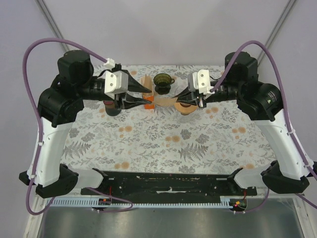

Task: Place the coffee filter in the dripper
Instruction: Place the coffee filter in the coffee dripper.

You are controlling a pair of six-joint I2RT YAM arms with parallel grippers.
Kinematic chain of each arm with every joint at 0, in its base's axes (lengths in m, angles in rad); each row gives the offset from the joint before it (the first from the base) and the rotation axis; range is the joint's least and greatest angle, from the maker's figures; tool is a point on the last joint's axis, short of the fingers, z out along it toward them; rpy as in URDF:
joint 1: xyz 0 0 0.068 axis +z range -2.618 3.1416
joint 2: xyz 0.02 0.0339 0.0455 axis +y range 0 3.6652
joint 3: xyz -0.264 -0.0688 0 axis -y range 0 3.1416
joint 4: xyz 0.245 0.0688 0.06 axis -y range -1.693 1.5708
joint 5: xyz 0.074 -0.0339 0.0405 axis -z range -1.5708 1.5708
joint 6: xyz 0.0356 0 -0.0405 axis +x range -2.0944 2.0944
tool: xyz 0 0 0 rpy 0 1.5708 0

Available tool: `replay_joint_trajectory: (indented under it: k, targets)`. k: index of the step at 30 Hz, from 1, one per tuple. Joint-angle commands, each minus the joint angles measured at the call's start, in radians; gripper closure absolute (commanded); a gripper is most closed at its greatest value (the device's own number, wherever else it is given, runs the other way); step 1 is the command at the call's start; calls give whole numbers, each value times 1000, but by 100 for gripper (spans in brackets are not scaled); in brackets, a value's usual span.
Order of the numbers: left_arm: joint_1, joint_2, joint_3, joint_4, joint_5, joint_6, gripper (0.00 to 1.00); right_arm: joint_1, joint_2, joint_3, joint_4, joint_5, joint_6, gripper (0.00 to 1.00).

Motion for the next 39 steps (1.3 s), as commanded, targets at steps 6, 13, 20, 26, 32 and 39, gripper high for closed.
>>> replay_joint_trajectory:
  k: [6,13,20,26,32,39]
  targets:
    - [-98,-33,-42,96,6,-231,78,-10,18,37,-107,-139,99,100]
    - [-100,-42,-30,49,6,-190,69,-10,30,47,-107,-105,115,100]
    - [-100,-41,-33,77,3,-228,73,-14,49,67,-107,-113,115,100]
    - [-104,-45,-60,133,-13,-296,97,-17,67,84,-106,-104,124,100]
    - [-106,-59,-77,134,-81,-264,98,-31,73,87,-29,-35,242,100]
    - [-115,-97,-116,159,-181,-161,98,-39,102,118,94,43,484,100]
